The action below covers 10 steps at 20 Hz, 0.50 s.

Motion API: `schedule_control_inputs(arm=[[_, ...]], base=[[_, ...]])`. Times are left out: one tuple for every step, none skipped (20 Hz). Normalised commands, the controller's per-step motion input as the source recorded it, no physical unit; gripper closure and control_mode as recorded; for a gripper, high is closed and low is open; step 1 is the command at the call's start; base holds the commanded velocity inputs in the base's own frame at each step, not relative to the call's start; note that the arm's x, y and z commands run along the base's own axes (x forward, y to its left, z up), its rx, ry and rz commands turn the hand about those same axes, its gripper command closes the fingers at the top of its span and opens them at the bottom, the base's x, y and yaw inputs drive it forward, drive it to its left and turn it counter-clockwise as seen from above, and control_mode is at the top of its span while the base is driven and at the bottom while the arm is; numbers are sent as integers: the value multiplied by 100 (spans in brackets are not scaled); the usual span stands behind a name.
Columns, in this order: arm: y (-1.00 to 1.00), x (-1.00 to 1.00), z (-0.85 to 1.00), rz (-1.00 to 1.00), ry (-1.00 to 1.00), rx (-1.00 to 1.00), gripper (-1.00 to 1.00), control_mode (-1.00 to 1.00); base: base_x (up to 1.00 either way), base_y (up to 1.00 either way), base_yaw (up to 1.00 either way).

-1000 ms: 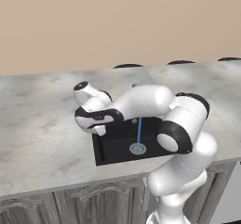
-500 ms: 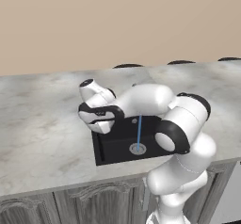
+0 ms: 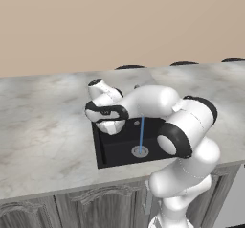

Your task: Rinse each bowl for a few seconds and place them down in the sink or on the counter.

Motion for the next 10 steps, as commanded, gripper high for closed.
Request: schedule_control_inputs(arm=[[-41,0,-2,-10,0,5,100,-100],[-41,0,-1,-10,0,4,100,-100],[-43,0,-3,-11,0,3,100,-100],[-44,0,-4,-11,0,3,100,-100],[-45,0,-6,-11,0,2,100,-100],[-45,0,-6,-11,0,2,100,-100],[-45,0,-7,-11,0,2,100,-100],[-43,1,-7,-11,0,2,100,-100],[-42,3,-8,-11,0,1,100,-100],[-42,2,-7,-11,0,1,100,-100]], base=[[0,0,0],[0,0,0],[0,0,0],[0,0,0],[0,0,0],[0,0,0],[0,0,0],[0,0,0],[0,0,0],[0,0,0]])
